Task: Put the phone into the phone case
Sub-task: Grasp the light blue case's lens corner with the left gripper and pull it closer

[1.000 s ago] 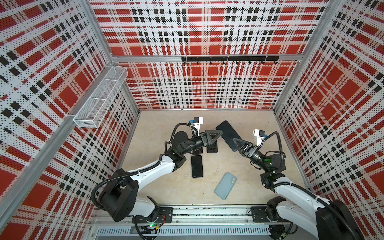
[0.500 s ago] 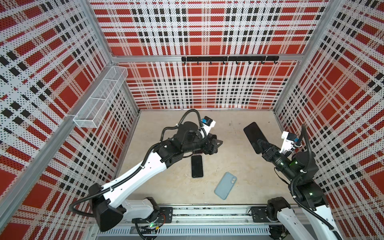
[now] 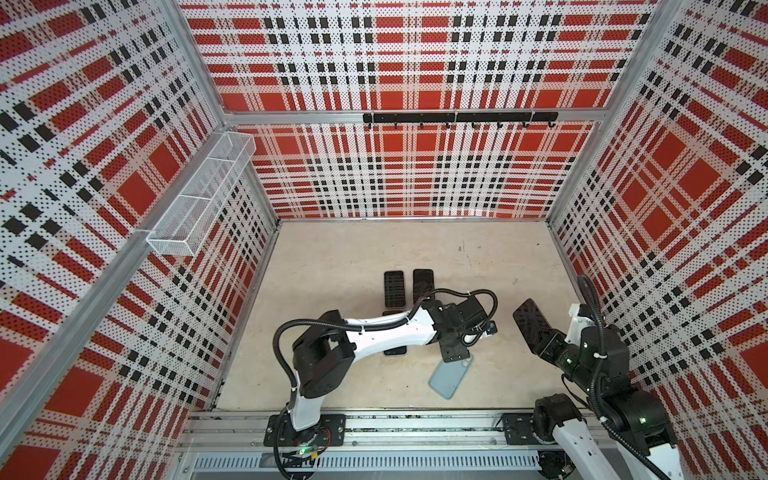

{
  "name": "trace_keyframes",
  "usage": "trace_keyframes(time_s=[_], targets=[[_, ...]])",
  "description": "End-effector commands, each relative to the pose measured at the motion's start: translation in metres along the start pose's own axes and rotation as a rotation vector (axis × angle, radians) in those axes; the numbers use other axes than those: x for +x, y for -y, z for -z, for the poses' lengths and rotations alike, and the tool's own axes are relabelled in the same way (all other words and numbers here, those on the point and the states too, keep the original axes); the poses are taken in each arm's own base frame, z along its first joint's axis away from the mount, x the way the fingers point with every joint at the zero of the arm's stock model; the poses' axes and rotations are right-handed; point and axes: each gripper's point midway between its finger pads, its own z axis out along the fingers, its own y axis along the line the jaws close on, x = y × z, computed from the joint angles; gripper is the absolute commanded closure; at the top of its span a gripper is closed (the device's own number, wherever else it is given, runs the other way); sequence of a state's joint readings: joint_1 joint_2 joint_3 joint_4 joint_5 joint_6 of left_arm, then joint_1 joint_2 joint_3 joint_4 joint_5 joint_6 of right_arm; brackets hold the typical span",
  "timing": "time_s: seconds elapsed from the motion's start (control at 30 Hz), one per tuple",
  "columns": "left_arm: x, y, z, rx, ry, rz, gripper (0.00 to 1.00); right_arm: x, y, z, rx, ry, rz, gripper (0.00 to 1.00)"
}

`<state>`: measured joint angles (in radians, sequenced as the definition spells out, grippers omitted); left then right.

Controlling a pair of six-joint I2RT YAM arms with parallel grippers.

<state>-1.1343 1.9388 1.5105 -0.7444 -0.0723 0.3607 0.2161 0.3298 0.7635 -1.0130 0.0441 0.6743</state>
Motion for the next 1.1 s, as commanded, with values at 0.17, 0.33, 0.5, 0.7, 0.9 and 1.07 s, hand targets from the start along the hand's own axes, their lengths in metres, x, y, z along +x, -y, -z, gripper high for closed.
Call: trace_keyframes(time_s=[0.17, 0.33, 0.5, 0.7, 0.9, 1.07], targets=[[-0.016, 0.008, -0.034, 0.073, -0.01, -0.068, 0.32, -0.011, 0.001, 0.016, 0.005, 0.06, 0.022, 1.0], [-0.018, 0.013, -0.051, 0.104, -0.026, -0.067, 0.34, -0.009, -0.001, 0.011, -0.006, 0.048, 0.023, 1.0], [-0.014, 0.013, -0.065, 0.138, -0.059, -0.055, 0.47, -0.01, -0.001, 0.008, 0.0, 0.05, 0.03, 1.0], [-0.007, 0.014, -0.078, 0.181, -0.08, -0.019, 0.7, -0.012, -0.001, 0.005, 0.006, 0.052, 0.037, 1.0], [0.002, -0.005, -0.079, 0.157, -0.095, 0.056, 0.87, -0.013, 0.0, 0.004, 0.019, 0.054, 0.045, 1.0], [0.014, -0.044, -0.07, 0.113, -0.084, 0.27, 0.94, -0.011, -0.002, 0.0, 0.008, 0.046, 0.047, 1.0]])
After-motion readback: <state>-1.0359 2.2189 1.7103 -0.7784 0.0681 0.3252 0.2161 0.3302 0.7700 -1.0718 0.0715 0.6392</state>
